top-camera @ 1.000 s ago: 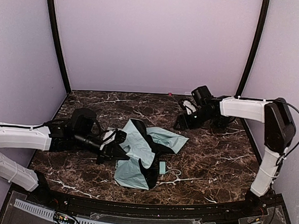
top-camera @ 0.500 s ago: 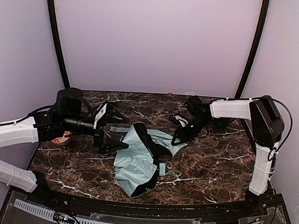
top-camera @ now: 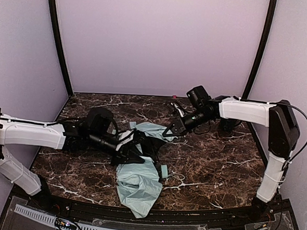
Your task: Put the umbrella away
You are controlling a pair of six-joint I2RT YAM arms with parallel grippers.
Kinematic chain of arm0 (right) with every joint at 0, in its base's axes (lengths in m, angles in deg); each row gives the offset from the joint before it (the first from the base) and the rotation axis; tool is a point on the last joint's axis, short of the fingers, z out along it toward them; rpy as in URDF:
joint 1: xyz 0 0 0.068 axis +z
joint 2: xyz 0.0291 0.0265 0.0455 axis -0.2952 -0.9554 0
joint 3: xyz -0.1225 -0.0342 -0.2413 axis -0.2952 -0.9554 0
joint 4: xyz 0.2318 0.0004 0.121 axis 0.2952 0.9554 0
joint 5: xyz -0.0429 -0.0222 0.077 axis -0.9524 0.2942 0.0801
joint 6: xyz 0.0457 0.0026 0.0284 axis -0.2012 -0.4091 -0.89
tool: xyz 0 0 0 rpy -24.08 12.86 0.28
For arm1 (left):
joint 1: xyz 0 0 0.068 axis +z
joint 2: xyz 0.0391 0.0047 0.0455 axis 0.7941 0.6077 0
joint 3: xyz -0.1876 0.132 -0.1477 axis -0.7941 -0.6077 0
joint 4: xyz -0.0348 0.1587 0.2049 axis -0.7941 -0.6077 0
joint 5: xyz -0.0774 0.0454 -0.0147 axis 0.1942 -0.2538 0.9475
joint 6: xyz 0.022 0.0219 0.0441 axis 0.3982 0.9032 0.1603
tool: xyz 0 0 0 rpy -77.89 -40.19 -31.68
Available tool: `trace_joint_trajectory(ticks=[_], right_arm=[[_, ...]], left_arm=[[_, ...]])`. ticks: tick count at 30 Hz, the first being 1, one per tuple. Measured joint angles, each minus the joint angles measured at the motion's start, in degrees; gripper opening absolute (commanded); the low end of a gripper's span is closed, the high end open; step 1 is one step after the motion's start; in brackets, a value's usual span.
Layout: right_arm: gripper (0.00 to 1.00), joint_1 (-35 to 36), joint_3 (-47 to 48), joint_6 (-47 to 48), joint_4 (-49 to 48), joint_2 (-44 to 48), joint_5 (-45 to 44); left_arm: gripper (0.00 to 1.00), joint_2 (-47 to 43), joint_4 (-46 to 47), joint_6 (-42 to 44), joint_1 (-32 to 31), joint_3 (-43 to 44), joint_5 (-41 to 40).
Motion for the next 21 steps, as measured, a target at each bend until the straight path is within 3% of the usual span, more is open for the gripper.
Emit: trace_joint_trajectory(ticks=[9, 15, 16, 19, 21], right_arm=[[0.01, 8.4, 1.4, -15.8, -15.2, 0.3, 4.7], [0.03, 10.2, 2.2, -18.7, -16.2, 0.2, 3.0], [0.03, 10.0, 2.4, -18.6, -15.4, 0.2, 1.7], [0.06, 8.9, 2.6, -17.9, -12.5, 0.3, -2.5], [0.07, 8.1, 2.4, -17.6, -11.0, 0.5, -4.7]], left_arm=[[0.00, 0.1, 0.7, 3.9, -4.0, 0.0, 5.6], [0.00, -0.1, 0.0, 6.2, -4.0, 0.3, 6.0], [0.06, -0.2, -0.2, 6.5, -4.0, 0.3, 6.0], [0.47, -0.6, -2.6, 7.8, -4.1, 1.1, 6.4], [0.64, -0.5, -6.3, 8.8, -4.5, 3.4, 7.0]])
